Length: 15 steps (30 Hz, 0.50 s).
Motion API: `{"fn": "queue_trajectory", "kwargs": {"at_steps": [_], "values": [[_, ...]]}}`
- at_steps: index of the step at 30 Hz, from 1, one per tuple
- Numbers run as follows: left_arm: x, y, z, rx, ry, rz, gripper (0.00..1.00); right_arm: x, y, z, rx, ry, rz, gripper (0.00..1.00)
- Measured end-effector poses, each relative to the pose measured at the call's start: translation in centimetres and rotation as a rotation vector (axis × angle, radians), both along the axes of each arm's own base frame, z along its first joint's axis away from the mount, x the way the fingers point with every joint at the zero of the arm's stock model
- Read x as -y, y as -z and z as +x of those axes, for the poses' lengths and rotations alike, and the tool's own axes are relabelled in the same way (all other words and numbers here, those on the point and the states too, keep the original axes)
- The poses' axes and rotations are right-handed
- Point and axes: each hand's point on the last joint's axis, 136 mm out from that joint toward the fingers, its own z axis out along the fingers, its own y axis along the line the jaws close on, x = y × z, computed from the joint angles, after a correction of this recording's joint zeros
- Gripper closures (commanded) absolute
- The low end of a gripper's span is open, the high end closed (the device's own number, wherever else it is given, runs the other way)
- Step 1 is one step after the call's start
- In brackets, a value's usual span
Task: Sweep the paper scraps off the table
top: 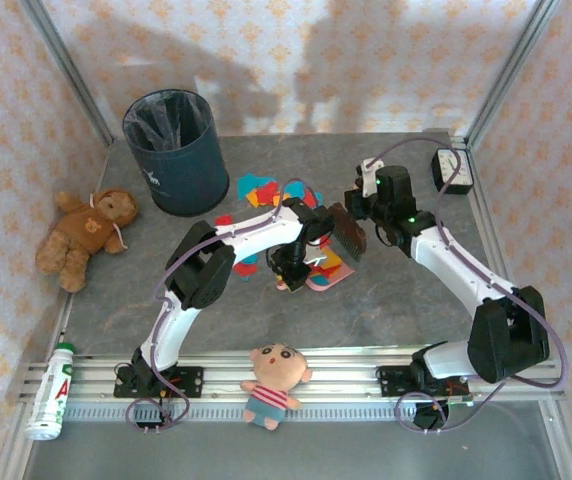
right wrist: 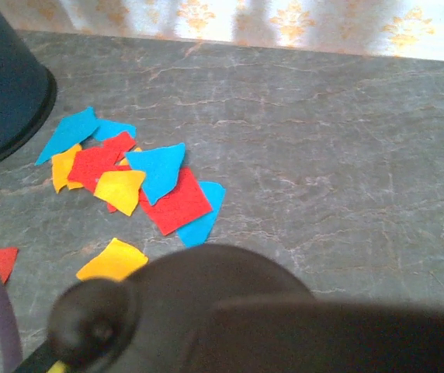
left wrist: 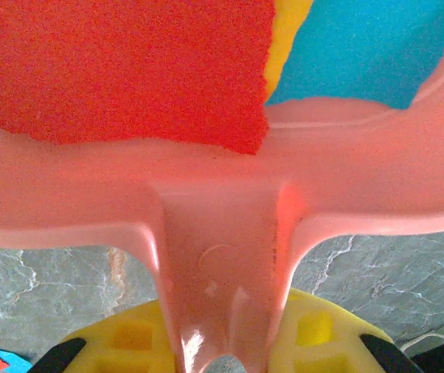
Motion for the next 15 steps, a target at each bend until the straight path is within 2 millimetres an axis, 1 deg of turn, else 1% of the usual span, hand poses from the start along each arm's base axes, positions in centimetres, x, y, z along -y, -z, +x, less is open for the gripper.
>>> {"fn": "queue_trajectory", "kwargs": {"at_steps": [7, 15], "values": [[0.0, 0.0, 0.0, 0.002, 0.000, 0.001, 1.00, -1.3, 0.2, -1.1, -0.034, -0.093, 0.023, 1.00], [-0.1, 0.0, 0.2, 0.009, 0.002, 0.005, 1.00, -1.4, 0.0, -2.1, -0.049, -0.110, 0.041, 1.00]]}}
